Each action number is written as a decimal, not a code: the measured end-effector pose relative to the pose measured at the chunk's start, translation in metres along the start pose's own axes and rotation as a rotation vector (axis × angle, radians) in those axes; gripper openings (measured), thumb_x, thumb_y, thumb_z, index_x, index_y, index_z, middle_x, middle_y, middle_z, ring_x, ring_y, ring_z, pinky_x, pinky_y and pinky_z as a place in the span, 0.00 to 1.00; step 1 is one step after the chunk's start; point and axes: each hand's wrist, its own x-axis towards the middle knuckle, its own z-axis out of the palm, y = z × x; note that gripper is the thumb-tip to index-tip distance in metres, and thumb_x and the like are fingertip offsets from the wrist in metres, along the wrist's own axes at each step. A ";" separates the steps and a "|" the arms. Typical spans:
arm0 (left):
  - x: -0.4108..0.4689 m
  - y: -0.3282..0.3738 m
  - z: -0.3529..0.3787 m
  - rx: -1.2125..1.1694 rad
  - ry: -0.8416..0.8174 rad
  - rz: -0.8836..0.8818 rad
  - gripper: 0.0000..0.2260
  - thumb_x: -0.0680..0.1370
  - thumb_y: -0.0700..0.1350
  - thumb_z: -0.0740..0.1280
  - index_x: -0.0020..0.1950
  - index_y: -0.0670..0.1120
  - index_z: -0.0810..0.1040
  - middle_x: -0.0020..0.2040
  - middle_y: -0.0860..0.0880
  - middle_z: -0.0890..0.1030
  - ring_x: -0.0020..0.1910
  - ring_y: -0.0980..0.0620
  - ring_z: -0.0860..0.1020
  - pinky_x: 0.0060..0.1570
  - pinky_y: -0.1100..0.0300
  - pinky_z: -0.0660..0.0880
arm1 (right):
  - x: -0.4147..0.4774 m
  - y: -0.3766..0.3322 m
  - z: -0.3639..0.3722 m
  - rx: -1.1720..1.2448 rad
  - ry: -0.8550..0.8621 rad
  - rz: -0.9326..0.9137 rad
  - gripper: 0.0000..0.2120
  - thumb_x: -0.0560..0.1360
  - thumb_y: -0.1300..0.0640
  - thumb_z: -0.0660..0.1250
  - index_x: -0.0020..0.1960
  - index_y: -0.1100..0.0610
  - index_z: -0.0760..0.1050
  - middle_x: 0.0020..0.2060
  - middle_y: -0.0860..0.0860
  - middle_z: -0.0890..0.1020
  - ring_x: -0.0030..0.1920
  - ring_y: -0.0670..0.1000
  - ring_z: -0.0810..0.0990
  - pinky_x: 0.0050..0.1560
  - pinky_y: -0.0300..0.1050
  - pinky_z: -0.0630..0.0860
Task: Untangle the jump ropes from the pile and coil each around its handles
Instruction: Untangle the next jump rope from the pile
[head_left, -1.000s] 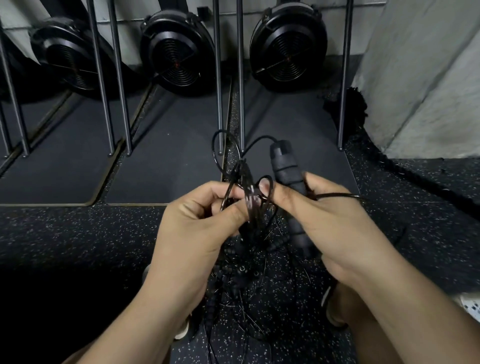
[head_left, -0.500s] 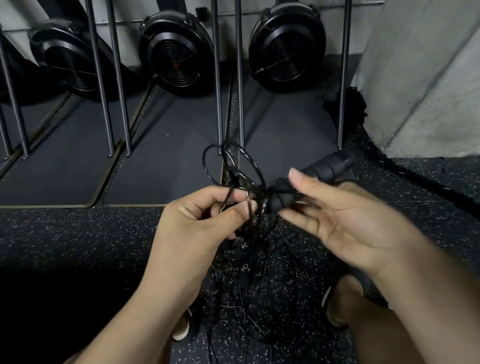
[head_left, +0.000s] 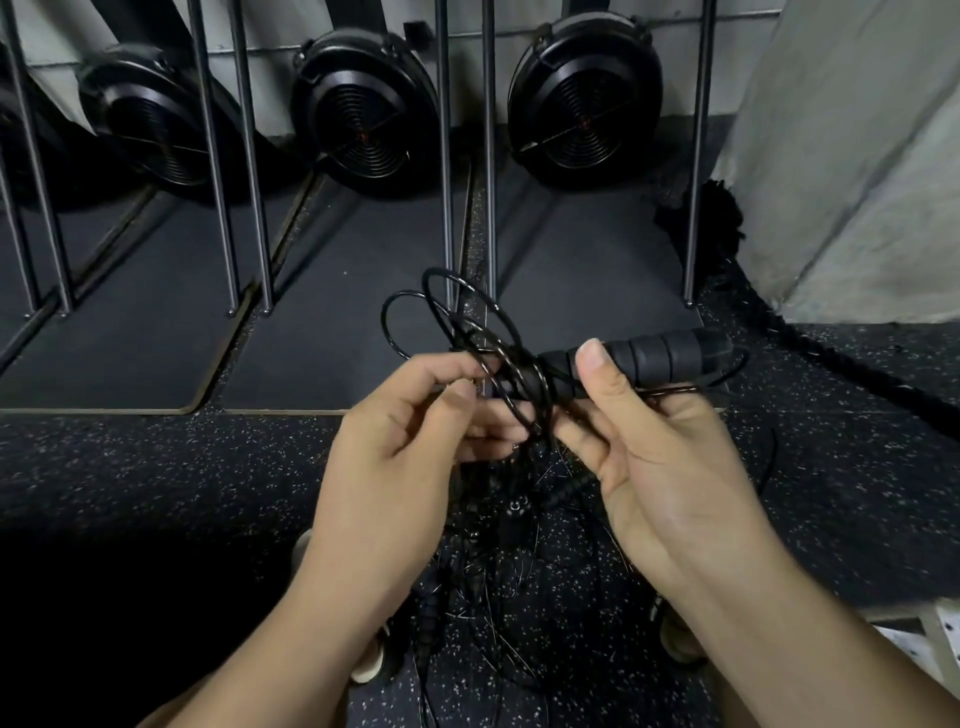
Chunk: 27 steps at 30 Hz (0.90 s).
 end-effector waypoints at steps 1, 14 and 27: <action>-0.001 0.000 0.001 -0.035 0.005 -0.006 0.09 0.86 0.39 0.63 0.57 0.43 0.83 0.45 0.42 0.88 0.45 0.45 0.87 0.47 0.55 0.84 | 0.000 -0.001 0.000 -0.008 -0.017 -0.003 0.08 0.80 0.58 0.71 0.51 0.63 0.82 0.56 0.62 0.88 0.59 0.60 0.88 0.56 0.50 0.85; 0.002 0.002 -0.007 0.590 0.095 0.311 0.18 0.74 0.55 0.79 0.63 0.59 0.85 0.47 0.58 0.78 0.51 0.54 0.81 0.51 0.69 0.73 | 0.000 -0.004 -0.002 -0.035 -0.090 0.040 0.07 0.79 0.56 0.72 0.45 0.56 0.87 0.51 0.55 0.90 0.51 0.51 0.89 0.51 0.43 0.85; 0.003 -0.001 -0.007 0.675 0.146 0.525 0.18 0.76 0.49 0.80 0.64 0.47 0.86 0.57 0.55 0.81 0.61 0.54 0.81 0.61 0.64 0.75 | 0.000 -0.003 -0.003 -0.236 -0.127 0.112 0.20 0.79 0.43 0.70 0.60 0.57 0.82 0.54 0.55 0.89 0.56 0.58 0.89 0.61 0.57 0.82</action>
